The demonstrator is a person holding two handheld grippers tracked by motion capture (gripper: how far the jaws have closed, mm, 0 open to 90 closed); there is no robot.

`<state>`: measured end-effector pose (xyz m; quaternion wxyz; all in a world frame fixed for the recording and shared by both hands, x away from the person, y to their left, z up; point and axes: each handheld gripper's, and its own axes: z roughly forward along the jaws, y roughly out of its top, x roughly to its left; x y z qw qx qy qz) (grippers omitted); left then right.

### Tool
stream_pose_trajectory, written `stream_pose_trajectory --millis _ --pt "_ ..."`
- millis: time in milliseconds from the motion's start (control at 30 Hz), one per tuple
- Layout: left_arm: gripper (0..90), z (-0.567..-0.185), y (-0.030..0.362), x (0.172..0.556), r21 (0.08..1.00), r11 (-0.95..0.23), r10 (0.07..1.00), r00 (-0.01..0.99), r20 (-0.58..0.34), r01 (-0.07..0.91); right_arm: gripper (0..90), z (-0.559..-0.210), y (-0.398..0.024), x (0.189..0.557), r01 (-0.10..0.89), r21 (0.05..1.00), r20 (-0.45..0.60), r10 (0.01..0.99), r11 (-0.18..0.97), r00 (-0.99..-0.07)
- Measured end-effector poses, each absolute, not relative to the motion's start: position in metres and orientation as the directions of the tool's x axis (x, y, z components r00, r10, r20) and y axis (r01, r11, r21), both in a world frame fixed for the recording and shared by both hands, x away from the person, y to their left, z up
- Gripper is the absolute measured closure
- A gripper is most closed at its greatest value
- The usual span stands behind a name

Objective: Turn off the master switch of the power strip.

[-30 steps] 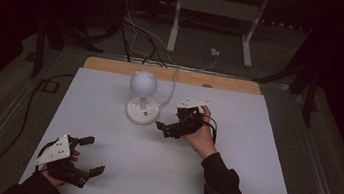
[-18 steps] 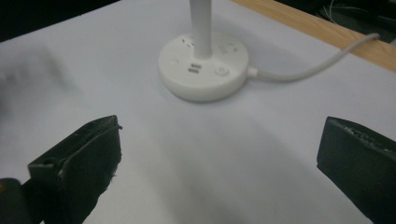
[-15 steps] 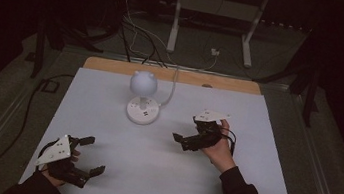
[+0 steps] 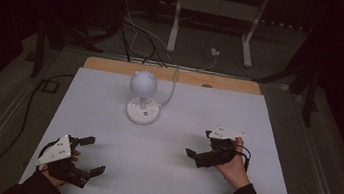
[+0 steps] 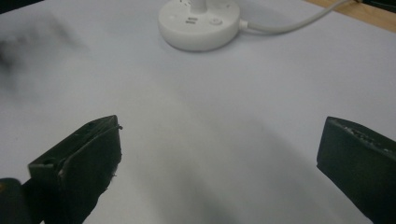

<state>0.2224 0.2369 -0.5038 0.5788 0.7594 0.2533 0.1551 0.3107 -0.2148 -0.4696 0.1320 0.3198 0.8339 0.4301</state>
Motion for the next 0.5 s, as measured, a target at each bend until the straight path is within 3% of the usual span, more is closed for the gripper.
stream_pose_trajectory --millis 500 --pt "0.4 -0.504 0.237 0.222 0.958 -0.202 0.565 0.823 -0.057 0.205 0.2 -0.484 -0.265 0.277 0.452 0.812 0.081 0.696 0.369 -0.714"
